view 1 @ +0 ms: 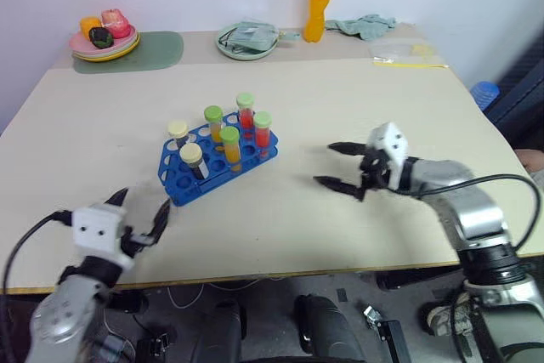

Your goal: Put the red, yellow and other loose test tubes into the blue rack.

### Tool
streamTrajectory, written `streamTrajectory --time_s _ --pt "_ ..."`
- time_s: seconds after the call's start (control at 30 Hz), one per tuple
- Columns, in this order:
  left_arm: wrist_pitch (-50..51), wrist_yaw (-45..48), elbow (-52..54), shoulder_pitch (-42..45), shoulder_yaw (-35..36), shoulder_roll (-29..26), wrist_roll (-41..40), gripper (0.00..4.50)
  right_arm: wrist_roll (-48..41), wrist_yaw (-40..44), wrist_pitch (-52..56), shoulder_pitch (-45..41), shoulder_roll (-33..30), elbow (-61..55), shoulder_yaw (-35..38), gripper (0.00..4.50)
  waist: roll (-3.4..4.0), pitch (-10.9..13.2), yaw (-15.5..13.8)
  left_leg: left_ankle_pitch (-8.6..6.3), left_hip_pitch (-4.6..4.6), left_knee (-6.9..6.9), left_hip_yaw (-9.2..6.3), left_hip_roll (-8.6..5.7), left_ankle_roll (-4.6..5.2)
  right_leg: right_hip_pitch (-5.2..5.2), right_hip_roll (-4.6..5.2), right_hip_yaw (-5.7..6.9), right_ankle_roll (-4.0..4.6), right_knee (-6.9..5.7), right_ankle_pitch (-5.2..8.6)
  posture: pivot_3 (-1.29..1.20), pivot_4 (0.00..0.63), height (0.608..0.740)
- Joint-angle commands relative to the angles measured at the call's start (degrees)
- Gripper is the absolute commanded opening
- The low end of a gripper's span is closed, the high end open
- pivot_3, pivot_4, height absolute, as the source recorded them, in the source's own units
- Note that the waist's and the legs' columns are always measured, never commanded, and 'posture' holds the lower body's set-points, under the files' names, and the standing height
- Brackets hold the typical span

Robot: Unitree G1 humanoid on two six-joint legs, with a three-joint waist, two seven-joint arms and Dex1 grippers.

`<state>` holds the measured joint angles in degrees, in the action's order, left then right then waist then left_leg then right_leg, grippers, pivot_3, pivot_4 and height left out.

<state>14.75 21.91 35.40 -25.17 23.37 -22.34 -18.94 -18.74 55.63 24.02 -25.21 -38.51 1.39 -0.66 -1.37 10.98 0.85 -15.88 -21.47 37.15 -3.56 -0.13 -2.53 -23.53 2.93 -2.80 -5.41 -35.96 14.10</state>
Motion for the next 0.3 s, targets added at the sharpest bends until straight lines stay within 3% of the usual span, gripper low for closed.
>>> streamTrajectory --time_s 0.03,0.3 --pt "-0.3 1.9 -1.5 -0.4 4.1 -1.8 -1.9 4.09 1.4 0.9 -4.3 -1.2 -1.5 3.7 1.7 4.50 0.02 0.0 0.1 0.00 0.01 -0.01 0.02 0.00 0.00 0.00 0.00 -0.01 0.00 0.00 0.00 0.00 0.150 0.740" --pt "0.1 1.5 -2.9 0.2 5.7 -2.4 -2.1 4.09 2.9 1.3 -9.0 -2.0 -0.6 8.2 0.9 4.50 0.05 0.0 0.2 -0.02 0.00 -0.02 0.03 0.02 0.04 -0.02 0.00 -0.03 -0.03 -0.01 -0.01 0.00 0.150 0.740"
